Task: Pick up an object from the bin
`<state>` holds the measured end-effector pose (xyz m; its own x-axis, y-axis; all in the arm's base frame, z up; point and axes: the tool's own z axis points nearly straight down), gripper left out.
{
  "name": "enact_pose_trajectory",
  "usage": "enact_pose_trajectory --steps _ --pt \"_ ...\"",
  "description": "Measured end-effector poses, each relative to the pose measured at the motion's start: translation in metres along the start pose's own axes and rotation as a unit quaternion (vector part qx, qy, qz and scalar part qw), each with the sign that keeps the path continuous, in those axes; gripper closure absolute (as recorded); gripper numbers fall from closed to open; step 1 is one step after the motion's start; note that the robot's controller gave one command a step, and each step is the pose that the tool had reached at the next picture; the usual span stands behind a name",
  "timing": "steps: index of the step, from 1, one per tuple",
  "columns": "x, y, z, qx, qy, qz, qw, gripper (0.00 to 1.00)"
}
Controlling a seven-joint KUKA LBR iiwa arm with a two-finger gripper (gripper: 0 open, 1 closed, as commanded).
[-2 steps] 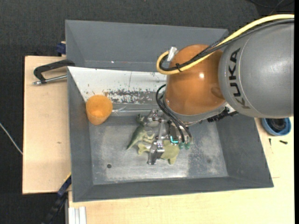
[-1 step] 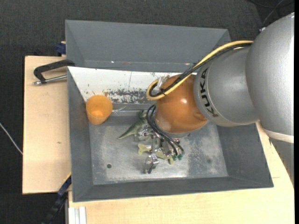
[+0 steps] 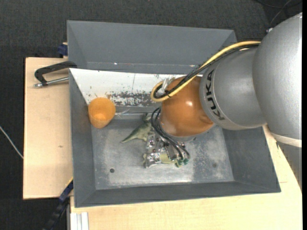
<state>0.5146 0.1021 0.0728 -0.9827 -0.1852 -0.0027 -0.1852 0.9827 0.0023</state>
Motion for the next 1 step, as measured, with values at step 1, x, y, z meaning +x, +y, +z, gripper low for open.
enact_pose_trajectory --steps 1 --pt "0.0064 -0.0089 -0.1626 0.001 -0.0053 -0.107 0.9942 1.00"
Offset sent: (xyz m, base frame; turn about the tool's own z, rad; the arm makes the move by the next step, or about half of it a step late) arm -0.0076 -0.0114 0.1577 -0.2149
